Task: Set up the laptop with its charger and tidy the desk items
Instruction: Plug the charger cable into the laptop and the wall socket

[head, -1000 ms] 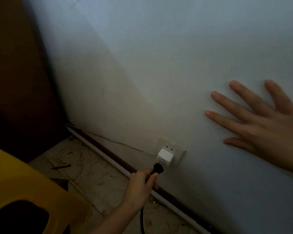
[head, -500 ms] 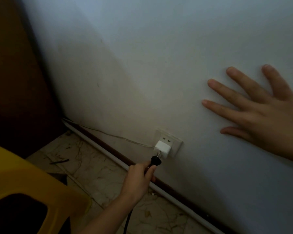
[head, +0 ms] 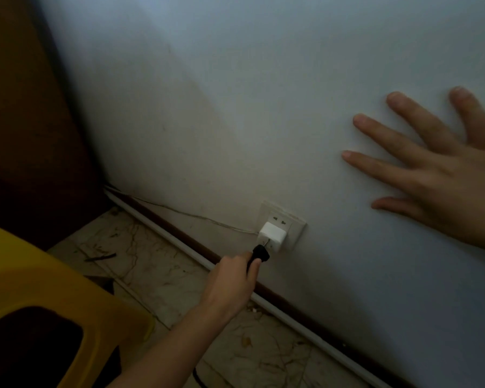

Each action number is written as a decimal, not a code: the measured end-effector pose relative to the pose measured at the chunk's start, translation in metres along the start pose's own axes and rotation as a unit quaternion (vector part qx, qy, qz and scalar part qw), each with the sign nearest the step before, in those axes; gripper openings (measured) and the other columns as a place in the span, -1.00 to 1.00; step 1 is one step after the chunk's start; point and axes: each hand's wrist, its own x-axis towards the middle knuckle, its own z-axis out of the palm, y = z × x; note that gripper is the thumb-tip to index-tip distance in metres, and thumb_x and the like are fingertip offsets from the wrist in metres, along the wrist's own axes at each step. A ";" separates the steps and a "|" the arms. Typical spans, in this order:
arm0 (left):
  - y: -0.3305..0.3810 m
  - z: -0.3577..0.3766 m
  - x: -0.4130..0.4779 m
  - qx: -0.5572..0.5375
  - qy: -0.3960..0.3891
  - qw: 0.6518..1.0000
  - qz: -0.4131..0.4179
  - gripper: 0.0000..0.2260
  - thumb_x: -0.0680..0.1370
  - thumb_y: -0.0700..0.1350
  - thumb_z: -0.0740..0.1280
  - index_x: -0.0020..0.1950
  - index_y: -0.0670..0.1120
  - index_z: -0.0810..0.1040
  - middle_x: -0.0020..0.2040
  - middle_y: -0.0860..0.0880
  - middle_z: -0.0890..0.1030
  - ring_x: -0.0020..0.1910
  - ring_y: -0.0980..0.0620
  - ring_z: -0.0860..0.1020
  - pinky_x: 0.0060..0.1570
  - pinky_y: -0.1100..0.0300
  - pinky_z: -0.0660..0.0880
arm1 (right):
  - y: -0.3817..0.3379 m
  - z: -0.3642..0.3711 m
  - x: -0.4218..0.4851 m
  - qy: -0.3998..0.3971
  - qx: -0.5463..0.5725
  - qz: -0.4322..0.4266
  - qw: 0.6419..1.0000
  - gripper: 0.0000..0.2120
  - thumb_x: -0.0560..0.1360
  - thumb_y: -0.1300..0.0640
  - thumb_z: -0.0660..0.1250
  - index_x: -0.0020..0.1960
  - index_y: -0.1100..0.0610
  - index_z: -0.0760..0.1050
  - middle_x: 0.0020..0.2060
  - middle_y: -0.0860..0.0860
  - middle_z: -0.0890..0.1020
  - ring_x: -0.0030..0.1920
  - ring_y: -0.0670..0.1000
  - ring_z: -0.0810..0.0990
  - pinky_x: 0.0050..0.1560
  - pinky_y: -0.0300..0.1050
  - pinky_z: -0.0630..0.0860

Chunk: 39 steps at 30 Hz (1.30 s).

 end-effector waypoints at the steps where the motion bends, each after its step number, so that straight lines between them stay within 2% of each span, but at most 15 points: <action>1: 0.000 -0.001 0.001 0.017 0.000 1.000 0.005 -0.74 0.62 0.05 0.10 0.03 -0.04 0.53 -0.31 0.02 0.54 -0.41 0.09 0.46 -0.44 0.22 0.33 | 0.000 0.000 0.000 0.001 0.000 0.000 1.000 -0.32 0.42 -0.16 0.26 0.49 0.05 0.31 0.56 0.09 0.15 0.56 0.19 0.05 0.49 0.25 -0.20; 5: 0.000 -0.001 0.003 0.036 -0.002 0.999 0.008 -0.70 0.63 0.07 0.06 0.07 -0.06 0.51 -0.20 -0.06 0.61 -0.30 -0.01 0.55 -0.34 0.10 0.44 | -0.001 0.000 -0.001 0.000 -0.005 0.000 1.000 -0.31 0.42 -0.16 0.28 0.49 0.04 0.29 0.56 0.10 0.16 0.56 0.19 0.05 0.49 0.24 -0.21; 8: 0.000 0.002 0.004 0.028 -0.010 1.000 0.009 -0.68 0.63 0.07 0.05 0.08 -0.09 0.50 -0.18 -0.09 0.62 -0.27 -0.06 0.57 -0.33 0.08 0.43 | 0.002 -0.002 -0.003 -0.004 -0.026 -0.008 1.000 -0.30 0.42 -0.16 0.29 0.50 0.05 0.28 0.55 0.13 0.16 0.56 0.22 0.03 0.49 0.24 -0.21; 14: -0.004 0.010 0.006 0.069 0.001 0.997 0.017 -0.69 0.63 0.06 0.02 0.02 -0.09 0.46 -0.24 -0.07 0.59 -0.38 -0.01 0.48 -0.43 0.14 0.28 | 0.001 -0.006 -0.001 -0.021 -0.033 -0.015 0.999 -0.27 0.43 -0.19 0.33 0.51 0.05 0.25 0.55 0.13 0.13 0.55 0.23 -0.02 0.47 0.21 -0.28; 17: -0.003 0.014 0.004 0.044 0.003 0.999 0.007 -0.71 0.63 0.05 0.04 0.00 -0.11 0.45 -0.28 -0.05 0.55 -0.41 0.00 0.44 -0.49 0.16 0.22 | 0.001 -0.009 0.000 -0.021 -0.008 -0.001 1.000 -0.23 0.39 -0.16 0.46 0.49 0.06 0.28 0.55 0.12 0.14 0.55 0.22 -0.01 0.47 0.20 -0.28; 20: -0.004 0.016 0.002 0.017 0.015 1.000 -0.001 -0.72 0.62 0.06 0.05 0.02 -0.09 0.45 -0.31 -0.01 0.53 -0.43 0.05 0.44 -0.52 0.21 0.21 | 0.000 -0.010 0.000 -0.018 -0.006 0.002 1.000 -0.21 0.35 -0.14 0.48 0.49 0.05 0.29 0.55 0.12 0.15 0.56 0.21 0.00 0.47 0.19 -0.27; 24: -0.004 0.016 0.000 0.006 0.020 1.000 -0.006 -0.75 0.62 0.06 0.09 0.01 -0.06 0.44 -0.33 0.02 0.51 -0.45 0.08 0.43 -0.52 0.22 0.22 | 0.001 -0.009 0.000 -0.024 -0.008 -0.001 1.000 -0.23 0.38 -0.17 0.46 0.49 0.05 0.29 0.55 0.12 0.14 0.56 0.21 -0.01 0.47 0.19 -0.28; 27: -0.002 0.015 -0.001 0.003 0.023 1.000 -0.004 -0.71 0.63 0.06 0.05 0.03 -0.06 0.49 -0.32 0.02 0.52 -0.43 0.09 0.45 -0.51 0.23 0.24 | 0.001 -0.008 -0.001 -0.022 -0.024 -0.008 0.999 -0.28 0.42 -0.20 0.33 0.50 0.05 0.27 0.56 0.11 0.13 0.56 0.22 -0.01 0.48 0.21 -0.28; 30: -0.001 0.010 0.001 -0.004 0.029 1.000 -0.012 -0.69 0.63 0.05 0.05 0.03 -0.10 0.50 -0.31 -0.02 0.55 -0.43 0.05 0.45 -0.50 0.20 0.25 | 0.001 -0.008 -0.001 -0.024 -0.034 -0.011 0.999 -0.28 0.41 -0.19 0.29 0.50 0.05 0.27 0.56 0.12 0.13 0.56 0.22 -0.01 0.48 0.21 -0.26; 35: 0.001 0.005 0.002 0.075 0.022 0.997 0.011 -0.70 0.62 0.09 0.02 0.04 -0.05 0.45 -0.29 0.02 0.53 -0.40 0.07 0.45 -0.51 0.23 0.22 | 0.000 -0.008 0.001 -0.016 -0.026 -0.006 1.000 -0.29 0.41 -0.18 0.30 0.50 0.05 0.28 0.55 0.12 0.14 0.56 0.21 0.00 0.48 0.20 -0.28; 39: 0.001 0.006 0.002 0.101 0.013 0.995 0.012 -0.69 0.62 0.11 0.02 0.06 -0.05 0.44 -0.24 0.00 0.56 -0.34 0.02 0.50 -0.41 0.16 0.33 | 0.000 -0.008 0.001 -0.016 -0.024 -0.004 1.000 -0.28 0.40 -0.16 0.30 0.50 0.05 0.27 0.55 0.12 0.14 0.56 0.21 -0.01 0.48 0.19 -0.28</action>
